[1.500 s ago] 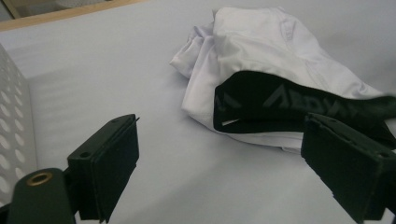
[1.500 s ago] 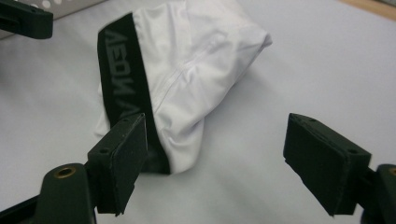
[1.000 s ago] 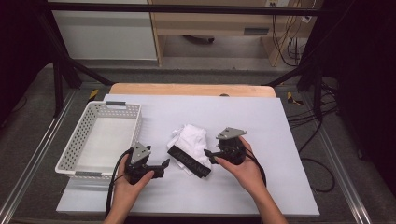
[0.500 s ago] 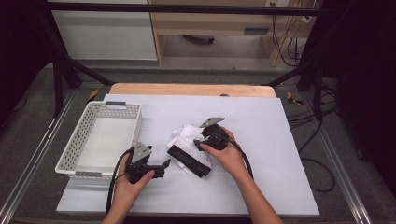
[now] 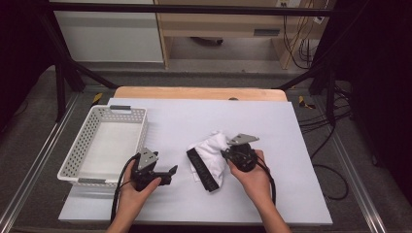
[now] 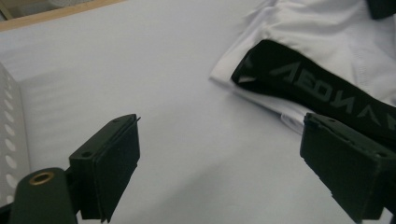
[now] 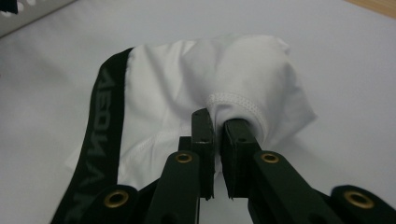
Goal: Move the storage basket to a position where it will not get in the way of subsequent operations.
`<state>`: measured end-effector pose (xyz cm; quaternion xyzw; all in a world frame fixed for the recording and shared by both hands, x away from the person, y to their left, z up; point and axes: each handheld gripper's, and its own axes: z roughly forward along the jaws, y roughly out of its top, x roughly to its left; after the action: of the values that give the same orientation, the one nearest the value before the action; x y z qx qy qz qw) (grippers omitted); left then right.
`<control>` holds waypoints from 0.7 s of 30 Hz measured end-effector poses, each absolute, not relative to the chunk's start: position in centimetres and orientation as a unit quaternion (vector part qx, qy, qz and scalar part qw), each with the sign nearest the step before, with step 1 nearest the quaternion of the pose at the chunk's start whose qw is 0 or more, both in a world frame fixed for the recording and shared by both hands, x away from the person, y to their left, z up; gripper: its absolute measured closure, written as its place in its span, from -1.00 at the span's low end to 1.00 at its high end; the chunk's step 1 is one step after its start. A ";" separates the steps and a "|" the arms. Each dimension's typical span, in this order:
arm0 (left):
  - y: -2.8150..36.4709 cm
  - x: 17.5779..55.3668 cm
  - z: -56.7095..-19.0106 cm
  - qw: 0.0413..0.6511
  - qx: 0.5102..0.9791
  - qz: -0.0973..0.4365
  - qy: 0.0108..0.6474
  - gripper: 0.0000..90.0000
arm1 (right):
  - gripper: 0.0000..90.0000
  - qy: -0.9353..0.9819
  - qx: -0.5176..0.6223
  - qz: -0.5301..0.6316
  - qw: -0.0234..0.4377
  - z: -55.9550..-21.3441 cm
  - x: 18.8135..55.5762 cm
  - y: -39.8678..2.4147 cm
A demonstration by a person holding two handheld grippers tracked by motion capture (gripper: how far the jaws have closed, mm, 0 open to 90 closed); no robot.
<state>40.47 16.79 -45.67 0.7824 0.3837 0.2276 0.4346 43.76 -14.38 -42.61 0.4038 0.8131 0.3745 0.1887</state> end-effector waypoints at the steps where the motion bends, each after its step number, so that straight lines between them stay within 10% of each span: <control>1: 16.7 40.5 -45.7 0.435 0.783 0.227 0.383 -0.74 | 0.89 0.807 0.416 0.373 0.190 -42.7 42.9 -15.3; 21: 17.2 40.7 -45.6 0.442 0.776 0.224 0.390 -0.74 | -0.38 0.803 0.370 0.410 0.225 -44.2 38.0 -16.4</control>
<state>40.72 17.16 -45.60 0.7761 0.3902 0.2238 0.4420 37.97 -16.35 -44.21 0.3704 0.8029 0.4095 0.2248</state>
